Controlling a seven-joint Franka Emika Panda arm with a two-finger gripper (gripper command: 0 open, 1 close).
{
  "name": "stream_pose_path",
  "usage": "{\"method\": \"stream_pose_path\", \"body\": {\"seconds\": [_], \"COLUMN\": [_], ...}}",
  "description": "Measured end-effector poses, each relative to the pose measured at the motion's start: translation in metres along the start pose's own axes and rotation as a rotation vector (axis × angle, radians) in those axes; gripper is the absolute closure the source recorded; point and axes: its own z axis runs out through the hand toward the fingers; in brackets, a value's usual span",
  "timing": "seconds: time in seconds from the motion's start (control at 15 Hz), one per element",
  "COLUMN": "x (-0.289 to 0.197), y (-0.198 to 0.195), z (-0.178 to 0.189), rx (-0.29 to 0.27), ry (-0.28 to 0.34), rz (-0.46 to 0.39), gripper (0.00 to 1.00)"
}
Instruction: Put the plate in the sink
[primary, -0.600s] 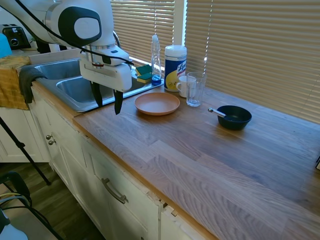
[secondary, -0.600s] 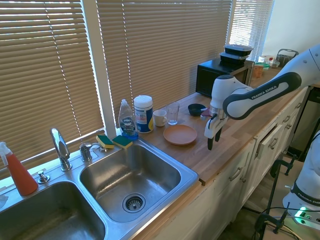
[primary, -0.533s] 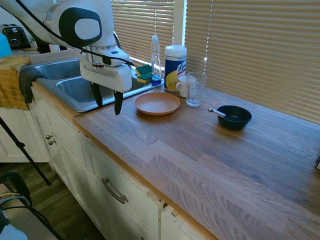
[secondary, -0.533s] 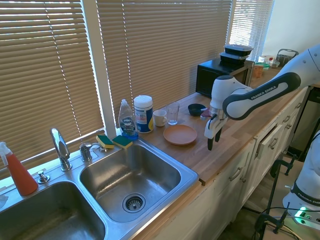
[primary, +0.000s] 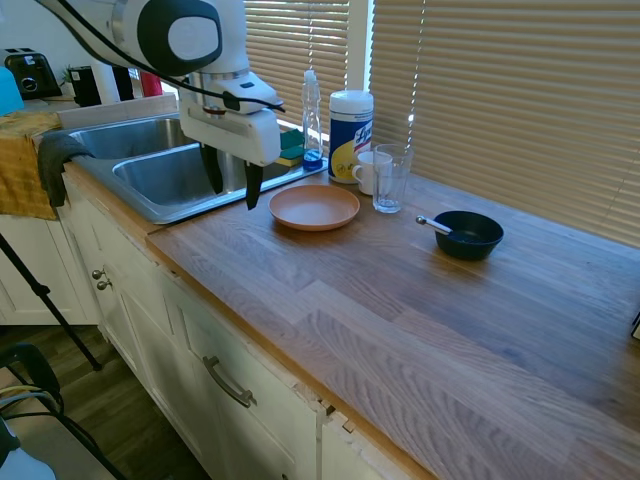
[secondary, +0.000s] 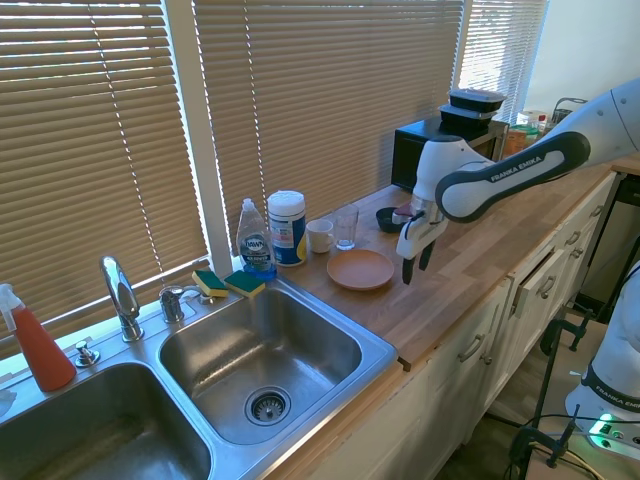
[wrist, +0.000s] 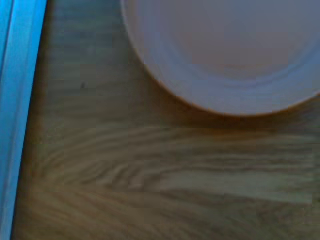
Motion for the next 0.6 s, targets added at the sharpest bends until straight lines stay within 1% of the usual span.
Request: {"method": "stream_pose_path", "body": {"seconds": [0.2,0.33,0.6], "x": [0.040,0.064,0.119], "y": [-0.004,-0.009,-0.013], "z": [0.002,0.006,0.029], "rx": [0.018,0.023,0.033], "ry": [-0.013,-0.012,-0.038], "rz": [0.082,0.131,0.234], "gripper": [0.00,0.00,0.00]}}
